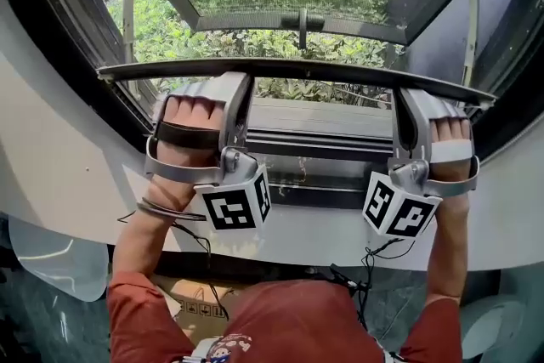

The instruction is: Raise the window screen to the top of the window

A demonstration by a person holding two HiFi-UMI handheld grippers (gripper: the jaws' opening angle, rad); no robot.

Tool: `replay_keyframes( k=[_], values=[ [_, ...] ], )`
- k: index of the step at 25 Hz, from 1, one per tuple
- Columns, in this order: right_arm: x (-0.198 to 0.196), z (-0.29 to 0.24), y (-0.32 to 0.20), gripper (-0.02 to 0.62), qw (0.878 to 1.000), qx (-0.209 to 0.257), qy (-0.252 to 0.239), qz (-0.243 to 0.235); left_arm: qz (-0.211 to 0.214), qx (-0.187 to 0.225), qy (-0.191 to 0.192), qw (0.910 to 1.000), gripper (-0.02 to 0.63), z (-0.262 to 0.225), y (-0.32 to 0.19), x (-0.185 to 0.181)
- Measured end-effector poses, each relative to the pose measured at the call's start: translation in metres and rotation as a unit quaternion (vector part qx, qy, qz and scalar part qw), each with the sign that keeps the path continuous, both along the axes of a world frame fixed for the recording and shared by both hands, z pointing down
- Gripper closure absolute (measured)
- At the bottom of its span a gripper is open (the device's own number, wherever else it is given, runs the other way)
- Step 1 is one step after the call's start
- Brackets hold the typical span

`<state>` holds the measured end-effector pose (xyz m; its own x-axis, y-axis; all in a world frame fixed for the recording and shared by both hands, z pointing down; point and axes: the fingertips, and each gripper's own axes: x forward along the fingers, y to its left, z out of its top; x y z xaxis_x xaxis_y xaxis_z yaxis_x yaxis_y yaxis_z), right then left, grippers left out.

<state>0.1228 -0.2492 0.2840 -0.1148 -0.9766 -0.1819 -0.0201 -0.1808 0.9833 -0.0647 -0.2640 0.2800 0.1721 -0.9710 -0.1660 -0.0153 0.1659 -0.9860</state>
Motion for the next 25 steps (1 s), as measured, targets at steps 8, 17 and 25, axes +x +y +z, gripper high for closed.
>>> replay_keyframes(
  k=[8,17,25],
  values=[
    [0.000,-0.051,-0.003,0.554,0.999,0.039,0.002,-0.003,-0.001,0.034,0.006,0.9994,0.556,-0.051,-0.003,0.000],
    [0.001,-0.083,-0.002,0.551,0.998,0.061,0.013,0.003,-0.008,0.055,0.007,0.9984,0.554,-0.083,-0.002,0.001],
    [0.002,-0.140,-0.006,0.549,0.996,0.092,0.009,0.010,-0.024,0.085,0.006,0.9961,0.551,-0.141,-0.005,0.002]
  ],
)
